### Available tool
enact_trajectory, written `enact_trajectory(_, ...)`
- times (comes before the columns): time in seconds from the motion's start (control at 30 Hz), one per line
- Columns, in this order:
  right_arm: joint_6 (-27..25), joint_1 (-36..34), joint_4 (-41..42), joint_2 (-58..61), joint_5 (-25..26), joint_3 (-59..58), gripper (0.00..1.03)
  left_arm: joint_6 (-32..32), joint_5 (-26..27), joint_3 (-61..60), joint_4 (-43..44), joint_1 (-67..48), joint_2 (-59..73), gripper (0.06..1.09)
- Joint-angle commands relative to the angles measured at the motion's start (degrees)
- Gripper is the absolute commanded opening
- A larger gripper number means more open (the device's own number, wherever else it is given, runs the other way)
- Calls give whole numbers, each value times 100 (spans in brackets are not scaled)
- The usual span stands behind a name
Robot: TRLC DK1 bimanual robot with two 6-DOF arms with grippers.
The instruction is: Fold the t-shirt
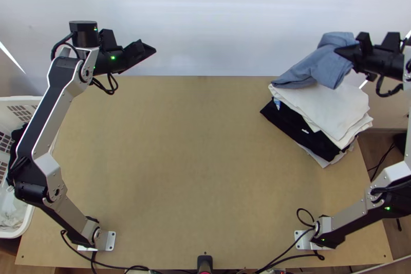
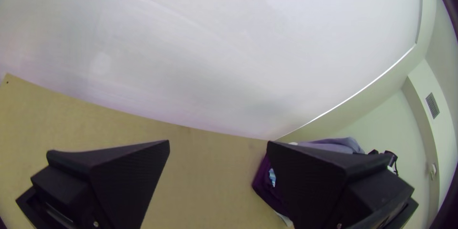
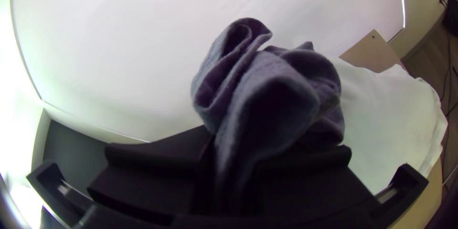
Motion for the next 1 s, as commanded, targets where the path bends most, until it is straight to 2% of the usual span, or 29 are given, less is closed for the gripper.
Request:
enact_trajectory(0.0,-298,-579,-53,-221,1,-801,3,-6,45,7,-44,85,-73,105)
enact_trajectory(0.33,-1089,-1238,-53,-529,238,-1970,3,-6,151,7,-62,146,-169,105)
enact_trajectory(0.6,-1317,-1616,-53,-731,599,-2664,3,-15,212,7,-79,155,-266,105)
enact_trajectory(0.77,-1414,-1704,-45,-828,1082,-2954,3,-15,256,-37,-106,172,-319,105)
enact_trajectory(0.8,-1414,-1731,-45,-863,1135,-2998,8,-15,256,-46,-114,181,-336,105)
enact_trajectory(0.87,-1414,-1766,-45,-942,1267,-3077,28,-15,274,-90,-123,199,-380,105)
enact_trajectory(0.97,-1440,-1792,-45,-1127,1539,-3183,49,-15,274,-195,-132,208,-477,105)
